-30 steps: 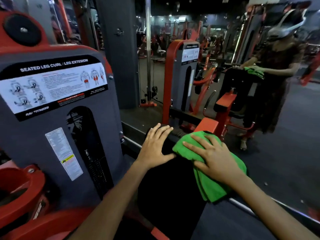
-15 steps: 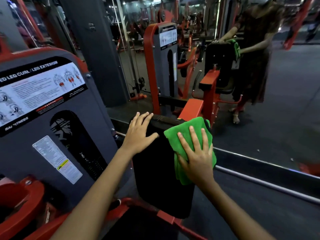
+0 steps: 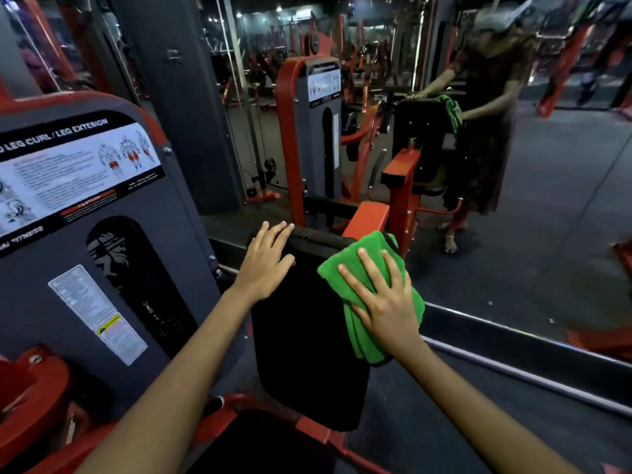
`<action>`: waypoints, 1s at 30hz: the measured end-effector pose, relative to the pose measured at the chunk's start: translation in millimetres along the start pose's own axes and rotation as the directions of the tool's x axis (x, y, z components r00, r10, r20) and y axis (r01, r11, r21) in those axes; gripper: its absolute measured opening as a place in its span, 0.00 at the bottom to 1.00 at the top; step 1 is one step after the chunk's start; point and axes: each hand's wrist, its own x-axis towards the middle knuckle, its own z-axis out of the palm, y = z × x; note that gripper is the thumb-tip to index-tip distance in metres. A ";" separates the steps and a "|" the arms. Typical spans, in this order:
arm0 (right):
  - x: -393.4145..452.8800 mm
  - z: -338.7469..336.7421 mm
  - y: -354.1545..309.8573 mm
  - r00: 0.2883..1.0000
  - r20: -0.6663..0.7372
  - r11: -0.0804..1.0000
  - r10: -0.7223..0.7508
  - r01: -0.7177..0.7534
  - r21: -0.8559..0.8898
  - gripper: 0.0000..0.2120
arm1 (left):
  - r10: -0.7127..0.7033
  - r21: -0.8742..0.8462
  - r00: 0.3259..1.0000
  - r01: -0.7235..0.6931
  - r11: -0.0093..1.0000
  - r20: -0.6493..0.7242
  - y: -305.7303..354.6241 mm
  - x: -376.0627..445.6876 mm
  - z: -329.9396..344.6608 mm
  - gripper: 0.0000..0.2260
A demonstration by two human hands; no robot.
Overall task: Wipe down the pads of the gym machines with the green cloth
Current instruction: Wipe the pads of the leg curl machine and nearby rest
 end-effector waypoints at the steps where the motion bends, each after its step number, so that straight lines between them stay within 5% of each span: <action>1: 10.0 -2.8 -5.4 1.000 0.022 1.000 -0.004 0.004 -0.027 0.37 | 0.002 0.021 1.000 -0.002 1.000 -0.024 -1.7 -0.3 1.6 0.27; 7: 59.1 -11.3 -34.3 0.989 0.130 0.985 -0.071 0.090 -0.147 0.34 | 0.085 0.059 0.986 -0.077 0.995 -0.141 -5.4 -17.6 17.4 0.33; 13: 72.8 -4.1 -45.8 0.967 0.127 0.945 -0.222 0.246 -0.218 0.35 | -0.099 -0.143 0.968 0.067 0.987 -0.230 -6.6 -62.6 79.8 0.45; 23: 102.0 36.8 -85.3 0.917 0.143 0.850 -0.372 0.399 -0.345 0.36 | -0.447 -0.299 0.893 0.414 0.860 -0.048 -7.3 -92.6 139.1 0.64; 26: 92.6 51.9 -88.1 0.835 0.131 0.773 -0.535 0.546 -0.322 0.35 | -0.532 -0.411 0.844 0.511 0.755 0.073 -13.6 -98.1 147.9 0.68; 30: 64.2 40.5 -58.8 0.728 0.127 0.680 -0.673 0.677 -0.280 0.27 | -0.508 -0.460 0.854 0.497 0.736 0.110 -18.9 -102.3 151.5 0.66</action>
